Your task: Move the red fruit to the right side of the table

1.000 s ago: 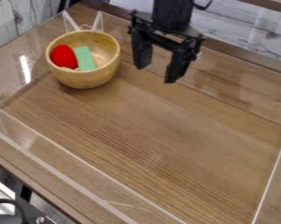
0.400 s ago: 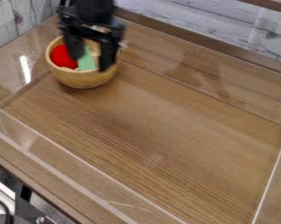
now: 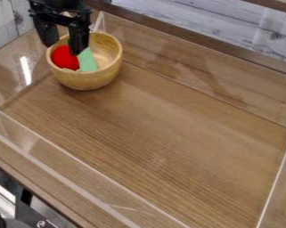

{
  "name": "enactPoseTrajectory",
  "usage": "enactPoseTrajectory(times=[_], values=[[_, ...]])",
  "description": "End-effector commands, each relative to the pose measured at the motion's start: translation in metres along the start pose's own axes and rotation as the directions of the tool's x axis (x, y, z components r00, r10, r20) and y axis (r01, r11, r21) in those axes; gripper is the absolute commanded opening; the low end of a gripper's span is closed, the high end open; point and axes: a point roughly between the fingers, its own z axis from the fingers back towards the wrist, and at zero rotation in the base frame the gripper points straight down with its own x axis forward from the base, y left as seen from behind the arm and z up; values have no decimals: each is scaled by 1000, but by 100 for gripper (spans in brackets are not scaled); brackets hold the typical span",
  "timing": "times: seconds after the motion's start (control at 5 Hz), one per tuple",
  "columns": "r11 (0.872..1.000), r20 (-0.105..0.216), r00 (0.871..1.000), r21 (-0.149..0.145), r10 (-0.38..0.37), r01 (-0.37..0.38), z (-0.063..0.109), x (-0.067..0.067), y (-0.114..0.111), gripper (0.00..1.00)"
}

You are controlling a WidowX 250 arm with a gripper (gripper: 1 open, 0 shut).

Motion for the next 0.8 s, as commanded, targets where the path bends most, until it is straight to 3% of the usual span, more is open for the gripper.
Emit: enactPoseTrajectory(times=[0.0,0.6], values=[[999,47,998,24,35,-36,10,15,13,100],[998,30,998,17,-64,63,-10,36,32,100]])
